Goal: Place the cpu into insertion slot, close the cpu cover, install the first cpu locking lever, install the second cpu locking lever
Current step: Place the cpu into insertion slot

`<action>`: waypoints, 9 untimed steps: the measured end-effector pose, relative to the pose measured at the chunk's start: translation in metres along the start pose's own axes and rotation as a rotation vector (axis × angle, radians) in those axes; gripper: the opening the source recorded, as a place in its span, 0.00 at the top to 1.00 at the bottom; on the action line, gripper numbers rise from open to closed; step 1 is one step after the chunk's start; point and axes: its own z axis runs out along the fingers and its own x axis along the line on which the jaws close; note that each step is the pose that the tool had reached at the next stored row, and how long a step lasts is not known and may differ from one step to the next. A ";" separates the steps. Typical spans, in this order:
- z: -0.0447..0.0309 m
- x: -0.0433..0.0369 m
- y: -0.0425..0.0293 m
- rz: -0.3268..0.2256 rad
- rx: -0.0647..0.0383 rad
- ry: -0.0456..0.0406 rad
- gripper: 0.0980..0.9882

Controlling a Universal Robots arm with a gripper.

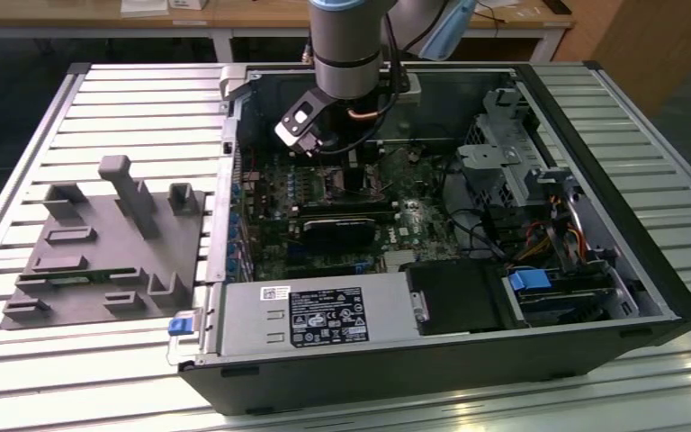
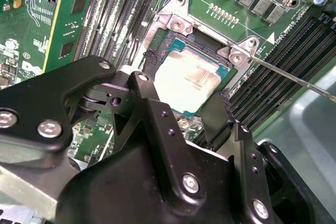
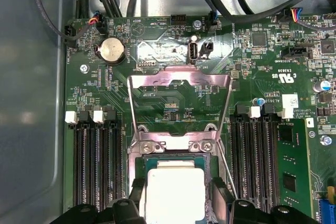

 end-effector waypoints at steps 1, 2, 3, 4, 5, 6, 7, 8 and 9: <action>0.0000 0.0000 0.0000 0.000 0.000 -0.0001 0.44; 0.0000 0.0000 0.0000 0.000 0.000 -0.0001 0.44; 0.0000 0.0000 0.0000 0.000 0.000 -0.0001 0.44; 0.0000 0.0000 0.0000 0.000 0.000 -0.0002 0.52; 0.0000 0.0000 0.0000 0.000 0.000 -0.0002 0.52; 0.0000 0.0000 0.0000 0.000 0.000 -0.0002 0.52; 0.0000 0.0000 0.0000 0.000 0.000 -0.0003 0.52; 0.0000 0.0000 0.0000 0.000 0.000 -0.0003 0.52; 0.0000 0.0000 0.0000 0.000 0.000 -0.0003 0.52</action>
